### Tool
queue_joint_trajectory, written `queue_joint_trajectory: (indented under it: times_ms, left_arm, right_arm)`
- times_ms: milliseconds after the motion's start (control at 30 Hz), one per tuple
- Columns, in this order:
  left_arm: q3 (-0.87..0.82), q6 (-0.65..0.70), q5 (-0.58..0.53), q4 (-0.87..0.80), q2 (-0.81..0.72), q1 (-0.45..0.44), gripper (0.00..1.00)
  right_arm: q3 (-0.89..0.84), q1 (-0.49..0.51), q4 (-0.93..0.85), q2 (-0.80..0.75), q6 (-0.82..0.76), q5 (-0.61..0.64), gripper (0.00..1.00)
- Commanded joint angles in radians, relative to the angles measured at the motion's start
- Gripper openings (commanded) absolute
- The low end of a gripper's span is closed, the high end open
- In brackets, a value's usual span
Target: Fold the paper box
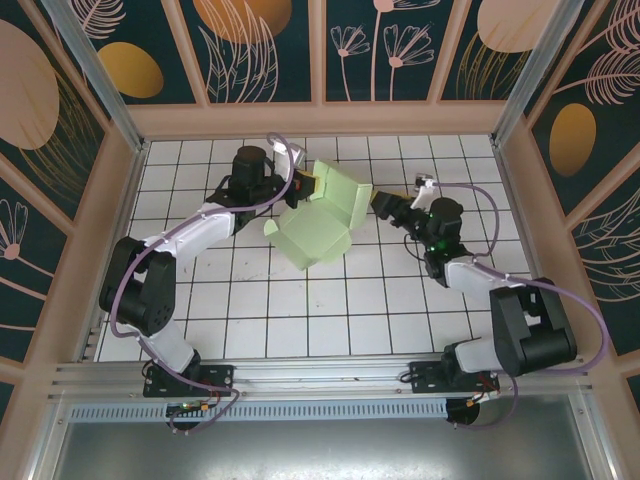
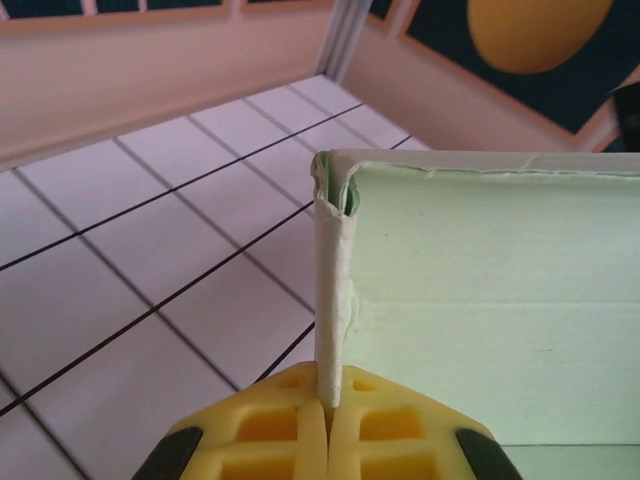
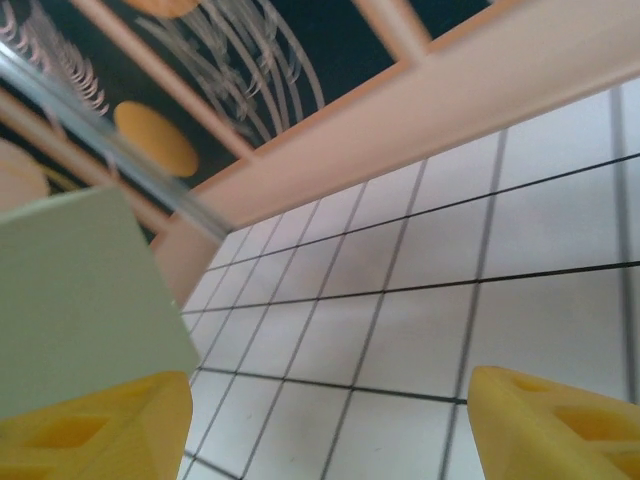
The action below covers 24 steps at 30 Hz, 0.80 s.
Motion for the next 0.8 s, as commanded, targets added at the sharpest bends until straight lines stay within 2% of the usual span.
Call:
queue_joint_trajectory:
  times_ms: [0, 400, 633, 767]
  left_arm:
    - [0.009, -0.038, 0.070, 0.089, 0.008, -0.016, 0.00]
    - [0.001, -0.066, 0.049, 0.114, 0.008, -0.024, 0.00]
    - [-0.018, -0.076, 0.035, 0.132, 0.009, -0.024, 0.01]
    - [-0.007, -0.046, -0.025, 0.083, 0.008, -0.024, 0.01]
  right_arm:
    - [0.066, 0.043, 0.103, 0.026, -0.001, -0.097, 0.73]
    - [0.168, 0.136, 0.210, 0.175, 0.035, -0.194, 0.74]
    - [0.159, 0.126, 0.224, 0.182, 0.048, -0.172, 0.73]
    - [0.107, 0.085, 0.220, 0.136, 0.053, -0.128, 0.73]
